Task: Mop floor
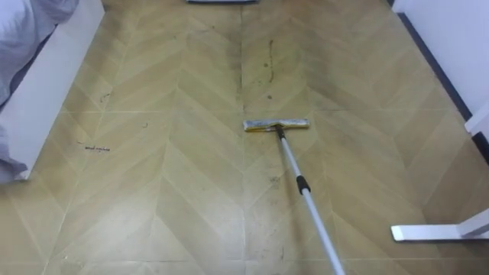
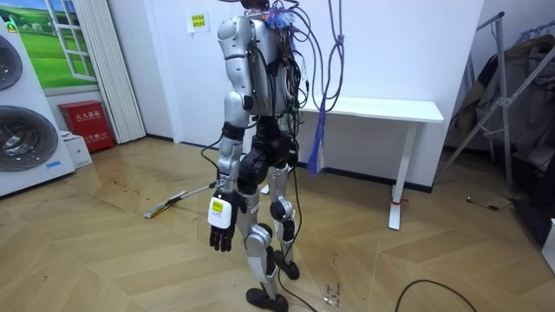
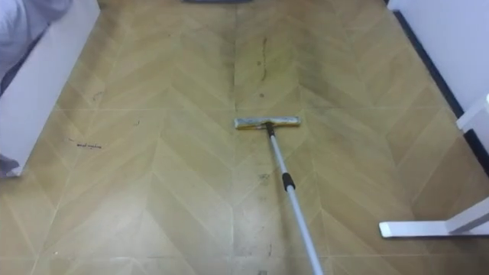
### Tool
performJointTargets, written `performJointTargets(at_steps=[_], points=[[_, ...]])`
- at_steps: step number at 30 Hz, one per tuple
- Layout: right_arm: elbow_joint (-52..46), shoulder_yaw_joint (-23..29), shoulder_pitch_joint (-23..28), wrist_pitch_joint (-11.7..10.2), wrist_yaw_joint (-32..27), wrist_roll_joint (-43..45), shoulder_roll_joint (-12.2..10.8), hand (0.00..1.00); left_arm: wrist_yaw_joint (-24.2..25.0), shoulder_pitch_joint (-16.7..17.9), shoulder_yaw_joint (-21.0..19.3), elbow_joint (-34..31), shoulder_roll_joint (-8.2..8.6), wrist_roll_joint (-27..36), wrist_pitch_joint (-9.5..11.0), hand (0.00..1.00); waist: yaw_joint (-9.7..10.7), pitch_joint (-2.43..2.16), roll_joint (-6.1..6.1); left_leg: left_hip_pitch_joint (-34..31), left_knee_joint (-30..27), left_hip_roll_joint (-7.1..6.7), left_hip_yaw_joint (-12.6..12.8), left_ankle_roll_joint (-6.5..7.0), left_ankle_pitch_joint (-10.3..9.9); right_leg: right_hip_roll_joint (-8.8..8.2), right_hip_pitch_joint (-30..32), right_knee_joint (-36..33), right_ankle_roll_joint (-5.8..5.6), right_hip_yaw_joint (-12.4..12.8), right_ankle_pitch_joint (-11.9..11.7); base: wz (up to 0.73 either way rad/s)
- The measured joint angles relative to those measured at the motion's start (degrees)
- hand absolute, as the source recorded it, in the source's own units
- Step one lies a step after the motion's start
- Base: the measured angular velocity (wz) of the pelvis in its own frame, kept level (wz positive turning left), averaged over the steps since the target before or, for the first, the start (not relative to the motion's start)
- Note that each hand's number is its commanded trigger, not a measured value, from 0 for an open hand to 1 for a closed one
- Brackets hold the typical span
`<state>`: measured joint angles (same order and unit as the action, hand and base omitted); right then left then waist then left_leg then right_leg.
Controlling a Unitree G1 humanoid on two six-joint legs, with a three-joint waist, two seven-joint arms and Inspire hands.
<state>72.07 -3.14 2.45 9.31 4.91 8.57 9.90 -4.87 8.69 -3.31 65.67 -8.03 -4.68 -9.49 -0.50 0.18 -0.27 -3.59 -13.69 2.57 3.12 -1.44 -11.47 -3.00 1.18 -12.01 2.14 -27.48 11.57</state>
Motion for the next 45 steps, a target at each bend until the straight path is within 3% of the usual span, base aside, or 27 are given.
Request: performJointTargets(at_steps=[5,8,10,14,17,22,25,26,27,28,29,30,31,32,33,34,35,36,37,38,39,40,41,42,43,44,45], points=[[3.1,-0.1,-2.0,-1.2,-1.2,-2.0,0.1,1.00,-1.0,-3.3,0.2,1.9,0.13,0.0,1.0,0.00,0.1,0.34,0.27,-4.7,-0.9,-0.02,0.0,0.01,0.0,-0.43,4.9,-1.6,0.20,0.1,-0.1,0.00],[3.4,-0.6,-2.8,-2.2,-2.5,-2.1,0.3,1.00,-1.3,-4.9,0.3,2.5,0.35,0.9,1.6,0.00,0.1,0.42,0.36,-8.0,-2.1,-0.34,-0.1,0.02,0.0,-1.16,8.9,-4.2,0.46,1.7,0.3,0.00],[3.6,-0.7,-3.0,-2.5,-4.0,-2.2,0.1,1.00,-2.4,-6.0,1.2,2.9,0.61,2.1,2.6,0.00,0.3,0.77,0.55,-11.1,-3.9,-1.18,-0.6,0.02,0.0,-2.25,13.2,-8.9,0.39,4.1,1.9,0.14],[4.6,-0.7,-2.9,-2.5,-6.6,-3.8,-0.2,1.00,-3.4,-6.4,1.8,3.2,0.75,2.7,3.4,0.00,0.4,1.11,0.68,-17.2,-8.9,-2.32,-0.6,0.44,-0.3,-4.28,19.3,-14.9,0.43,6.3,4.0,0.14],[5.1,-0.7,-2.9,-2.4,-7.5,-4.8,-0.1,1.00,-4.6,-6.3,2.1,5.0,0.75,0.3,2.6,0.00,0.3,1.16,0.88,-24.0,-16.8,-2.28,-0.7,0.79,-2.8,-5.50,25.3,-21.0,0.97,7.0,6.8,0.10],[6.1,-3.0,-1.3,-1.6,-8.4,-10.2,0.8,1.00,-5.1,-5.3,3.7,5.2,0.81,0.4,-1.5,0.00,-0.7,0.97,1.14,-35.0,-31.7,-1.41,-0.9,0.37,-6.9,-7.34,34.4,-33.9,2.11,6.9,12.1,0.12],[6.1,-3.5,-1.4,-1.5,-8.5,-10.8,0.7,1.00,-5.4,-5.2,4.7,5.2,0.89,1.0,-1.8,0.00,-1.6,0.82,1.25,-39.7,-40.5,-1.25,-2.2,-0.01,-7.2,-8.39,37.2,-40.0,3.33,6.9,15.2,0.04],[6.3,-3.5,-1.6,-1.6,-8.5,-10.9,0.8,1.00,-5.7,-5.2,5.4,5.2,0.89,1.9,-1.8,0.00,-1.6,0.80,1.28,-41.1,-43.1,-1.17,-2.3,-0.66,-6.5,-8.71,37.7,-41.3,3.21,6.7,16.1,0.09],[7.3,-3.6,-3.2,-1.4,-8.5,-11.1,1.1,1.00,-6.1,-5.0,6.9,5.2,0.89,3.1,-1.8,0.00,-2.0,0.80,1.52,-44.7,-50.2,-0.62,-2.5,-1.46,-3.7,-8.98,38.3,-44.1,3.71,6.6,17.5,-0.13],[8.5,-3.6,-4.8,-0.5,-8.5,-11.0,1.5,1.00,-6.5,-4.6,8.5,5.0,0.89,5.0,-1.7,0.00,-3.7,1.08,0.84,-49.0,-59.2,0.11,-2.3,-1.21,2.6,-9.06,38.7,-46.9,4.63,7.3,18.7,-0.33],[8.9,-3.5,-5.8,0.2,-8.4,-10.8,1.8,1.00,-6.8,-4.3,9.5,5.0,0.96,6.0,-1.7,0.00,-4.8,1.00,0.88,-51.1,-64.5,0.00,-1.9,-1.50,6.9,-9.41,38.9,-48.2,5.37,7.5,19.1,-0.62],[9.0,-3.4,-8.5,1.2,-8.2,-10.3,2.9,1.00,-7.1,-3.8,10.7,5.1,1.19,8.7,-1.4,0.00,-6.3,1.24,0.51,-55.7,-76.2,-0.18,-0.4,-2.00,11.1,-9.85,39.3,-50.1,5.69,8.3,19.7,-0.66],[9.1,-3.4,-12.2,1.3,-7.6,-10.3,3.6,1.00,-7.1,-3.8,11.5,5.1,1.21,10.5,-1.1,0.00,-7.3,1.50,0.24,-60.4,-86.6,-0.33,2.0,-1.83,11.0,-10.04,40.1,-51.0,5.68,9.2,19.8,-0.60],[9.1,-3.5,-14.4,1.2,-7.1,-10.4,3.8,1.00,-7.1,-4.0,11.5,4.9,1.21,11.2,-0.9,0.00,-7.8,1.52,0.23,-62.6,-90.0,-0.14,2.9,-1.51,10.6,-10.14,40.4,-51.0,5.65,9.3,19.8,-0.51],[10.5,-5.2,-18.6,1.4,-8.0,-9.6,4.4,1.00,-7.0,-4.3,11.5,4.7,1.03,11.9,-0.2,0.00,-8.7,2.12,-0.75,-65.4,-92.8,-0.22,4.5,0.16,9.2,-10.58,41.1,-51.1,5.63,10.9,19.8,-0.37],[10.9,-5.7,-21.1,1.1,-6.9,-10.4,5.8,1.00,-6.9,-4.3,11.5,4.3,0.78,11.9,0.6,0.00,-9.5,2.77,-1.93,-66.4,-91.3,-0.01,5.3,0.86,7.8,-11.63,41.4,-51.0,5.37,11.7,19.9,-0.29],[10.9,-6.3,-22.2,0.8,-6.4,-10.8,6.3,1.00,-6.7,-4.3,11.6,4.1,0.56,11.8,0.8,0.00,-9.3,2.87,-2.41,-66.3,-88.7,-0.11,5.3,0.92,7.1,-12.07,41.5,-51.0,5.20,11.8,20.0,0.00],[10.8,-7.3,-23.8,0.5,-5.5,-11.5,6.7,1.00,-6.0,-4.4,11.6,4.2,0.06,11.3,0.8,0.00,-9.5,2.70,-2.52,-65.0,-79.8,-0.29,4.8,1.11,6.0,-12.19,41.6,-51.0,3.84,11.8,20.4,0.21],[10.8,-8.6,-24.4,0.5,-4.7,-13.1,7.1,1.00,-4.9,-5.0,11.3,4.1,-0.56,11.1,0.7,0.00,-9.3,2.27,-2.24,-62.3,-67.2,-0.30,4.6,1.28,5.0,-11.80,41.9,-51.3,3.00,11.5,20.2,0.29],[10.8,-9.1,-24.3,0.4,-4.3,-14.0,7.3,1.00,-4.3,-5.3,11.3,4.1,-0.77,10.8,0.6,0.00,-9.3,2.00,-1.86,-60.6,-60.8,-0.31,4.6,1.42,4.8,-11.69,41.9,-51.5,2.56,11.1,20.5,0.31],[11.3,-9.2,-23.5,0.3,-3.6,-15.8,7.6,1.00,-3.0,-5.5,11.3,4.1,-0.92,9.6,0.3,0.00,-9.3,1.63,-1.09,-57.0,-49.5,-0.38,4.2,1.67,4.0,-11.67,41.8,-52.3,2.07,10.2,21.7,0.24],[11.0,-9.2,-22.6,0.1,-2.9,-17.5,7.8,1.00,-1.6,-5.5,11.4,4.2,-0.88,8.4,-0.3,0.00,-9.3,1.14,-0.13,-53.9,-41.8,-0.37,4.2,1.68,3.1,-11.63,41.4,-52.8,1.18,9.6,22.9,0.19],[10.9,-9.2,-21.7,0.1,-2.6,-18.0,8.0,1.00,-1.0,-5.6,11.4,4.2,-0.79,8.0,-0.7,0.00,-9.3,1.11,0.26,-52.7,-39.9,-0.31,4.3,2.35,2.2,-11.64,40.8,-52.8,0.75,9.2,23.4,0.22],[11.1,-9.0,-19.2,0.1,-2.2,-19.3,8.3,1.00,-0.2,-6.5,11.4,4.2,-0.80,6.6,-1.3,0.00,-9.1,0.92,0.96,-51.8,-39.4,-1.15,5.2,5.12,-0.7,-12.47,39.6,-52.4,-0.44,9.0,23.8,0.27],[11.1,-8.5,-17.8,0.0,-1.8,-21.1,9.5,1.00,0.3,-7.0,11.4,4.2,-0.63,6.6,-1.4,0.00,-8.7,0.72,1.15,-50.8,-39.1,-2.06,6.0,7.39,-2.9,-13.88,38.5,-51.9,-0.64,9.1,23.0,0.29],[11.3,-8.8,-17.3,0.1,-1.2,-21.3,10.5,1.00,0.3,-7.2,11.3,4.3,-0.46,6.7,-1.5,0.00,-8.3,0.58,1.43,-50.2,-39.2,-2.90,6.1,7.75,-4.3,-14.05,38.3,-52.6,-0.77,9.9,22.8,0.40],[12.2,-9.5,-15.7,0.2,-1.2,-21.1,12.3,1.00,0.2,-8.3,11.1,4.2,-0.25,6.5,-1.9,0.00,-7.0,0.77,2.68,-49.5,-40.2,-5.51,5.1,8.85,-6.0,-14.26,40.1,-58.1,-0.52,13.9,19.2,0.73]])
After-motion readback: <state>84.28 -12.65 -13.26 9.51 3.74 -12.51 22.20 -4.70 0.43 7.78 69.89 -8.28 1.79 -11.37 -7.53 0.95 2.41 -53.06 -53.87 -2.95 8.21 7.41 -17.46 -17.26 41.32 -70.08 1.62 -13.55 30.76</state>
